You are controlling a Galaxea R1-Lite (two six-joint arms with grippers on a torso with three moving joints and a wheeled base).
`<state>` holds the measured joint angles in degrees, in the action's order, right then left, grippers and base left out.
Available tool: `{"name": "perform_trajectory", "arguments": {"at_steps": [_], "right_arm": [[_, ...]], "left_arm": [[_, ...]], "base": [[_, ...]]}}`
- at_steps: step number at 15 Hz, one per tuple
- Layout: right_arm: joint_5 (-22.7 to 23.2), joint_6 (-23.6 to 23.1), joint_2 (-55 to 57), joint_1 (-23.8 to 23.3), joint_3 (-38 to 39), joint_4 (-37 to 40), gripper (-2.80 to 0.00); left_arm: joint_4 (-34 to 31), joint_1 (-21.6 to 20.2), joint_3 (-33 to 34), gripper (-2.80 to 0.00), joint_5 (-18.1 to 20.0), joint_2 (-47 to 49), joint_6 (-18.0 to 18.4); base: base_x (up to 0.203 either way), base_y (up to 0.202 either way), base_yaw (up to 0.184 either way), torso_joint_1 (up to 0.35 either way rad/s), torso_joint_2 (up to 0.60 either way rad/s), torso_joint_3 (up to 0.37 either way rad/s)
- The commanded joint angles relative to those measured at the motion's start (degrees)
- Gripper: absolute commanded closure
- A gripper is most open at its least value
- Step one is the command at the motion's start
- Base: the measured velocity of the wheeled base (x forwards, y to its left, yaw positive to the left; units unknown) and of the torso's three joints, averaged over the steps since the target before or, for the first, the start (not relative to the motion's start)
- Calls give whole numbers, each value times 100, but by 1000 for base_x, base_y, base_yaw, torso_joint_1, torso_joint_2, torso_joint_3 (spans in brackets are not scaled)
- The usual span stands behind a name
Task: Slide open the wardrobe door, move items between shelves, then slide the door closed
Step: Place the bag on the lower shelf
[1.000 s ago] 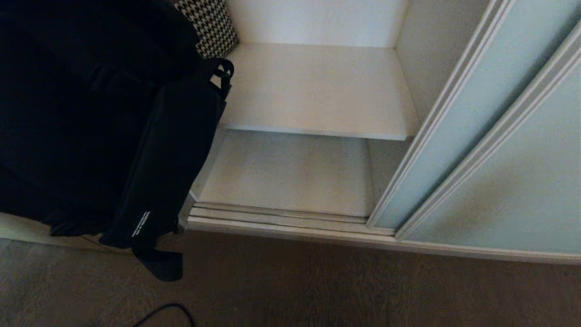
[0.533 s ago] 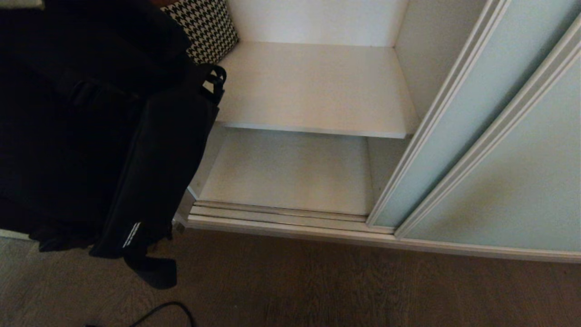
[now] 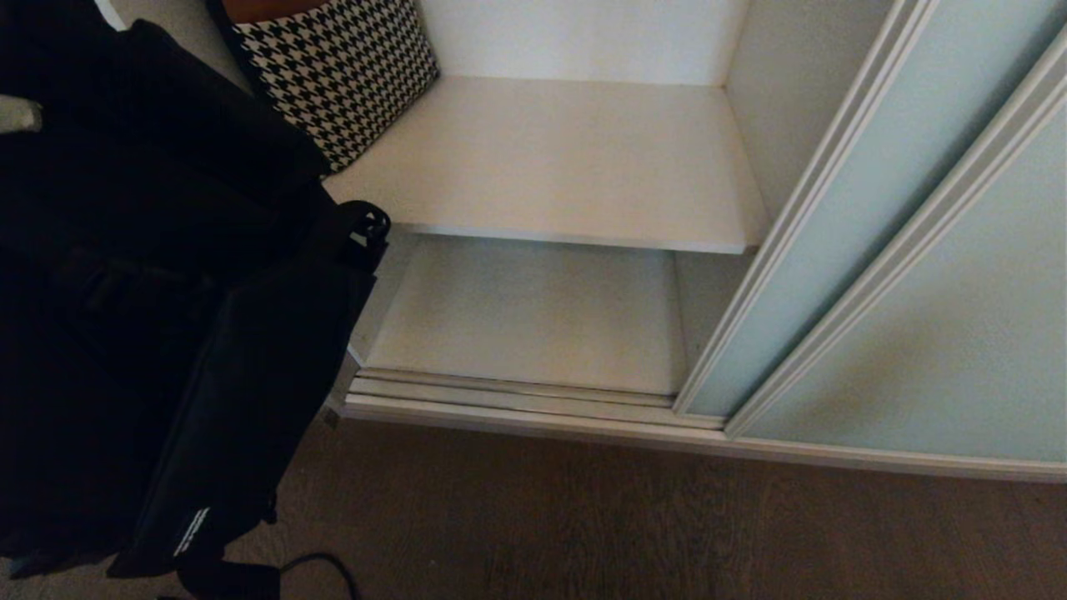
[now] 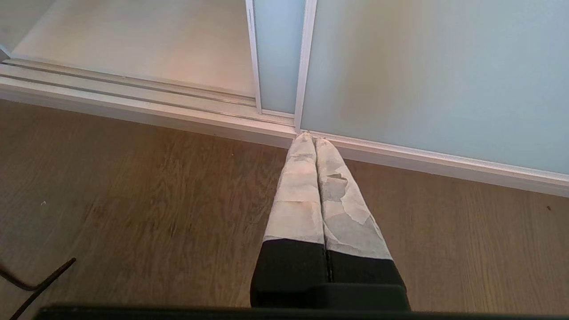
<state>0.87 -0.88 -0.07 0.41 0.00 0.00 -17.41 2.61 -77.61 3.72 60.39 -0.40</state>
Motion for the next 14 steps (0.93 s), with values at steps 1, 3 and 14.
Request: {"name": "perform_trajectory", "arguments": {"at_steps": [1,3,14], "right_arm": [[1,0,-10,2,9,0,0],[1,0,-11,2,9,0,0],[1,0,-10,2,9,0,0]], "left_arm": [[-3,-47,425,0,31,-295,-3],[0,-163,634,0,127,-469,-4],[0,-164,1090,0,314,-572,-12]], "base": [[0,0,0,0,0,0],[0,0,0,0,0,0],[0,0,0,0,3,-139]]}}
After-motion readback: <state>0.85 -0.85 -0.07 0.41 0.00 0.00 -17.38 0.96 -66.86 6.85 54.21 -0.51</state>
